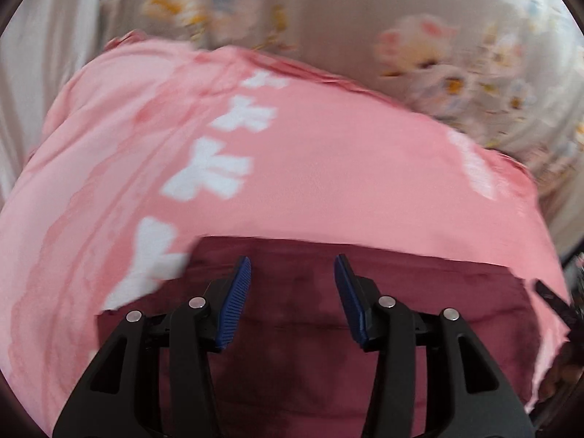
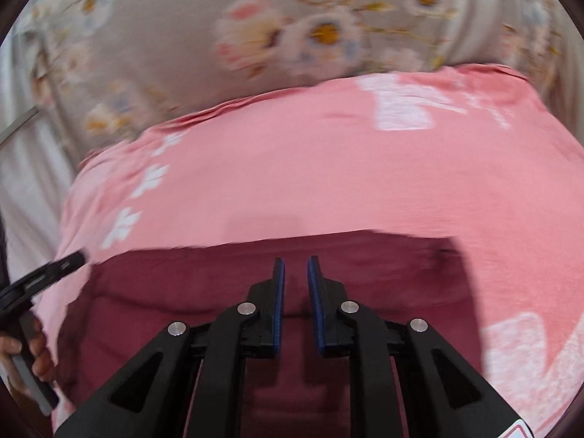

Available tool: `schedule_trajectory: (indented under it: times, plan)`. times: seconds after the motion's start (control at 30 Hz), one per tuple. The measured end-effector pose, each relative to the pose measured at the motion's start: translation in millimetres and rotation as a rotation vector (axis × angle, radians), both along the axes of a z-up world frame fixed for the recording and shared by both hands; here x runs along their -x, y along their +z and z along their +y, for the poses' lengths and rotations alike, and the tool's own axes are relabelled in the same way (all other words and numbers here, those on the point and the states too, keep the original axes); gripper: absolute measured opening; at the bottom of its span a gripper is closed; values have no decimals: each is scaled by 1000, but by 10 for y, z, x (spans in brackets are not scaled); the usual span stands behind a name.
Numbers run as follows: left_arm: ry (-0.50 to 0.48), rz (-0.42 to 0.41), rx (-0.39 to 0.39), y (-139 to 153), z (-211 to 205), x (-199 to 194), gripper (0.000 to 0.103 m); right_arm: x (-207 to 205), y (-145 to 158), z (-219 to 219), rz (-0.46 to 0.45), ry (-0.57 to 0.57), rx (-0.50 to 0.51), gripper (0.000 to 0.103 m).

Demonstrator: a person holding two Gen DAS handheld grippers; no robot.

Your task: Fold large clothes

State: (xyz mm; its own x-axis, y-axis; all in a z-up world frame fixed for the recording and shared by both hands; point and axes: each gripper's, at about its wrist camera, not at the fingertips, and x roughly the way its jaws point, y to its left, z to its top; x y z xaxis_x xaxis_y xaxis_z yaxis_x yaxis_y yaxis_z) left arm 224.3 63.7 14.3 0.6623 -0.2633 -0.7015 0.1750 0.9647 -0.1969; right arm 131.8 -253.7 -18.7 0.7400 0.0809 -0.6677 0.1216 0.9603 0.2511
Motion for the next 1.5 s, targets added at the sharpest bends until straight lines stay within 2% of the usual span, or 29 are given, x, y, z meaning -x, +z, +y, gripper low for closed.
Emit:
schedule_trajectory:
  times: [0.1, 0.13, 0.2, 0.27, 0.37, 0.53, 0.6, 0.67, 0.73, 0.77, 0.83, 0.87, 0.9, 0.97, 1.03, 1.1, 1.2, 1.27, 1.4, 1.43, 1.5]
  plan:
    - [-90, -20, -55, 52, -523, 127, 46, -133, -53, 427, 19, 71, 35, 12]
    - [-102, -17, -87, -11, -704, 138, 46, -174, -95, 506, 30, 76, 45, 12]
    - [-112, 13, -97, -158, -885, 110, 46, -251, -202, 588, 55, 87, 42, 12]
    - [-110, 50, -79, -325, -953, 82, 46, -306, -303, 611, 76, 82, 61, 11]
    - [-98, 42, -109, -491, -1014, 115, 46, -359, -443, 594, 100, 77, 68, 7]
    - [-95, 45, -123, -616, -1051, 97, 46, -362, -635, 637, 111, 71, 86, 3]
    - [-93, 34, -169, -651, -1115, 96, 47, -355, -648, 671, 115, 72, 112, 3]
    - [-95, 29, -182, -627, -1126, 102, 47, -356, -636, 675, 118, 78, 118, 3]
    - [-89, 27, -109, -500, -957, 178, 47, -284, -554, 640, 110, 75, 95, 5]
    - [-77, 20, -79, -427, -856, 238, 48, -197, -484, 627, 97, 78, 74, 13]
    - [-51, -14, -22, -197, -494, 477, 63, 78, -287, 674, 48, 115, 67, 14]
    - [-35, -23, -13, -135, -347, 556, 77, 268, -200, 727, 27, 131, 75, 14]
    - [1, -32, -5, -67, -130, 666, 84, 376, -173, 761, 22, 146, 67, 14]
    - [82, -31, 29, -15, 374, 875, 89, 607, -186, 889, 28, 187, 47, 14]
    - [173, 22, 70, -121, 853, 1036, 90, 747, -250, 1005, 32, 197, 53, 14]
    - [241, 66, 111, -268, 1153, 1152, 90, 806, -344, 1110, 51, 213, 60, 14]
    - [279, 154, 205, -585, 1431, 1281, 90, 826, -471, 1192, 73, 218, 58, 14]
    - [274, 181, 266, -747, 1461, 1314, 90, 820, -524, 1203, 76, 214, 66, 14]
    - [252, 135, 318, -810, 1383, 1391, 90, 827, -645, 1201, 77, 205, 58, 13]
    - [221, 146, 369, -816, 1337, 1371, 88, 826, -665, 1202, 76, 202, 56, 13]
    - [201, 159, 393, -800, 1242, 1339, 80, 829, -695, 1214, 72, 197, 61, 13]
